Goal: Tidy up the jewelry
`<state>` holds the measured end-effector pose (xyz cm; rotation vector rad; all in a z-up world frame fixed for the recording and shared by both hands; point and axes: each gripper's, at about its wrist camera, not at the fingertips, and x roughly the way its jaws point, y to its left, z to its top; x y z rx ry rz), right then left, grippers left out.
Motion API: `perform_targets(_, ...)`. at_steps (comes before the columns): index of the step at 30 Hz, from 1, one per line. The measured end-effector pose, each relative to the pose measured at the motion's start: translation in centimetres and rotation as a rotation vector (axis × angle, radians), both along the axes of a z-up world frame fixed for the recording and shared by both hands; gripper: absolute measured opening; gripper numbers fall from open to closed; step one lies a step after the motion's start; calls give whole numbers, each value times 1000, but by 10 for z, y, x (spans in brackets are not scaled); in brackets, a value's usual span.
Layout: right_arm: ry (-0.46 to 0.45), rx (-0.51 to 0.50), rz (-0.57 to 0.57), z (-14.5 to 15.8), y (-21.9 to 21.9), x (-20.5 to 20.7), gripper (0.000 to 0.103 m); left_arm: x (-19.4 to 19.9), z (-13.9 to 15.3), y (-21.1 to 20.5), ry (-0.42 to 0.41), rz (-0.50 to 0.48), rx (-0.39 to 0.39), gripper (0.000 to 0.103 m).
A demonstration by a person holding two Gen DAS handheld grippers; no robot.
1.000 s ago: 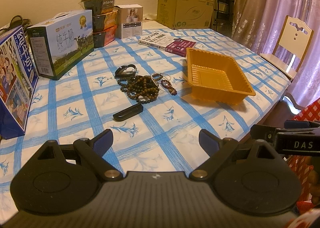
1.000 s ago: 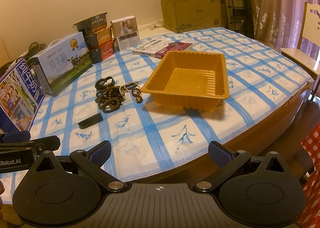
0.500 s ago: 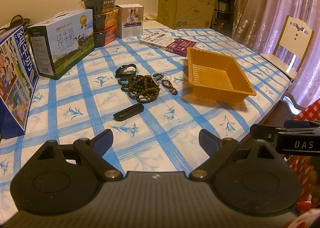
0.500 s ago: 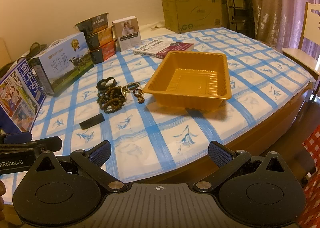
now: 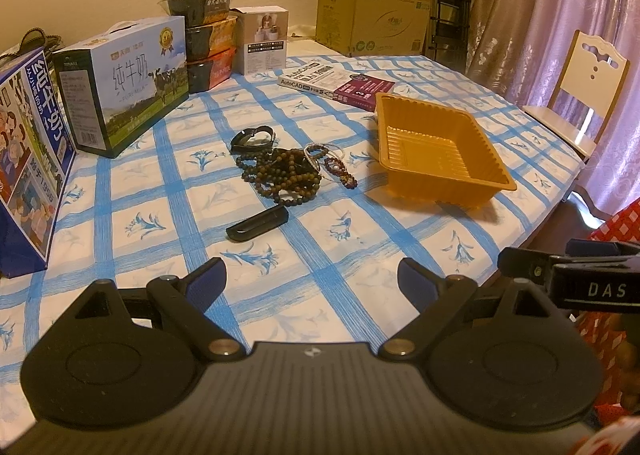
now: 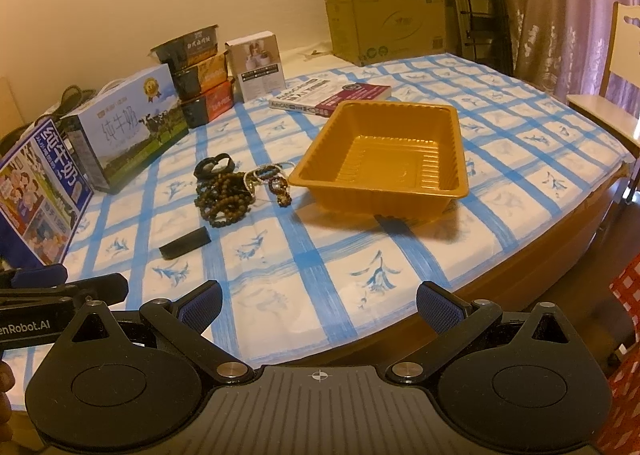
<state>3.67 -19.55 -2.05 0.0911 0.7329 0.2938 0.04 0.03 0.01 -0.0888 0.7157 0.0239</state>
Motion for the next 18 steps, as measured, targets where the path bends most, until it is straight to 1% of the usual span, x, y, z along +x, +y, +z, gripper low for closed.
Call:
perform_targets(3, -21, 7, -22, -6, -3, 5, 103, 3, -3, 1, 0, -2, -1, 92)
perform_targets(5, -44, 25, -45, -10, -9, 10, 103, 14, -10, 4, 0, -2, 3, 92)
perform_targets(12, -166, 66, -205, -28, -38, 43, 103, 45, -33, 23, -10, 31, 28, 92)
perform_targets(15, -209, 79, -290, -41, -52, 65, 85, 61, -46, 33, 5, 53, 20, 92)
perform_targets(18, -230, 103, -363, -55, -63, 86, 82, 77, -57, 41, 14, 65, 10, 92)
